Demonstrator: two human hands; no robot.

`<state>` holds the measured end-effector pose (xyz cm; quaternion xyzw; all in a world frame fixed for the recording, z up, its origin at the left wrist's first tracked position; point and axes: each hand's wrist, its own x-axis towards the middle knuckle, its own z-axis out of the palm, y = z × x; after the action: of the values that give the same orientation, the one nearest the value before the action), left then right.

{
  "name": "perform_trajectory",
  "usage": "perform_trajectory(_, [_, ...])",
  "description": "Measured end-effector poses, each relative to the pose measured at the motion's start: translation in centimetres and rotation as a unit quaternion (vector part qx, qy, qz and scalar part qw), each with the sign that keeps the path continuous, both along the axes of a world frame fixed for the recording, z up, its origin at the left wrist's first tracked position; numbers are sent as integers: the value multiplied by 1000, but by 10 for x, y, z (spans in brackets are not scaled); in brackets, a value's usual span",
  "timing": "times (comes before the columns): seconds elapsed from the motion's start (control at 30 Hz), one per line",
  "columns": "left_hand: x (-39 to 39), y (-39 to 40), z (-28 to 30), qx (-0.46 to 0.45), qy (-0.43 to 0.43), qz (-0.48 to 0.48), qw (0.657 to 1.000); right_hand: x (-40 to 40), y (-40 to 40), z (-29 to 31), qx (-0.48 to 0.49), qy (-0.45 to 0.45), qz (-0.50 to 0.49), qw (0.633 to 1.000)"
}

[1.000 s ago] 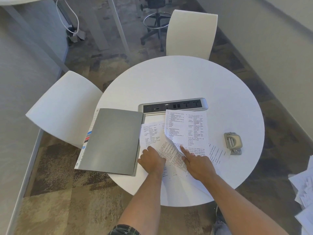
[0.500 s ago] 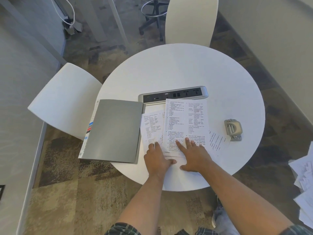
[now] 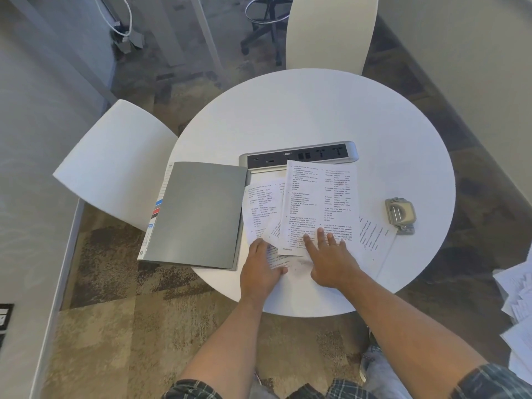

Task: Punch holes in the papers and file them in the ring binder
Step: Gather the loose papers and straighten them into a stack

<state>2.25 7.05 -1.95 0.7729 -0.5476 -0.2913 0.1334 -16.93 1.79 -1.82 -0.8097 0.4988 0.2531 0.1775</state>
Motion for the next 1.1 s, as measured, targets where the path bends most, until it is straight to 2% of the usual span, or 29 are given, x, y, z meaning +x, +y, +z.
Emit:
perform_trajectory(0.23, [-3,-4,-1,19,-12,10,1000,-15,-19,15,60,-54,-20,997])
perform_trajectory(0.37, [-13,-8,8,6,22,72,997,-23,-27,20,21,-85,-28,996])
perform_trajectory(0.43, [-22,-13,17,-4,89,136,987,-22,-23,27,-10,-109,-69,992])
perform_trajectory(0.5, [-33,-21,26,6,204,201,958,-18,-16,32,-57,-126,-83,987])
perform_trajectory(0.6, [-43,-37,36,0,368,270,890,-16,-4,25,-111,-167,-52,978])
perform_trajectory(0.67, [-46,-48,39,-40,432,293,852,-15,3,14,-143,-189,-9,972])
perform_trajectory(0.7, [-46,-52,40,-54,444,295,844,-15,5,8,-150,-194,10,969])
perform_trajectory(0.77, [-47,-57,45,-54,438,277,853,-15,9,3,-125,-193,38,972])
perform_trajectory(0.87, [-44,-60,48,-32,367,274,888,-20,9,10,-50,-220,60,972])
perform_trajectory(0.9, [-40,-61,46,-17,347,291,892,-20,7,16,-28,-239,44,970])
perform_trajectory(0.97, [-31,-62,42,5,358,301,884,-19,4,29,3,-289,-41,956])
perform_trajectory(1.1, [-23,-63,50,23,416,271,868,0,-10,47,34,-382,-231,894])
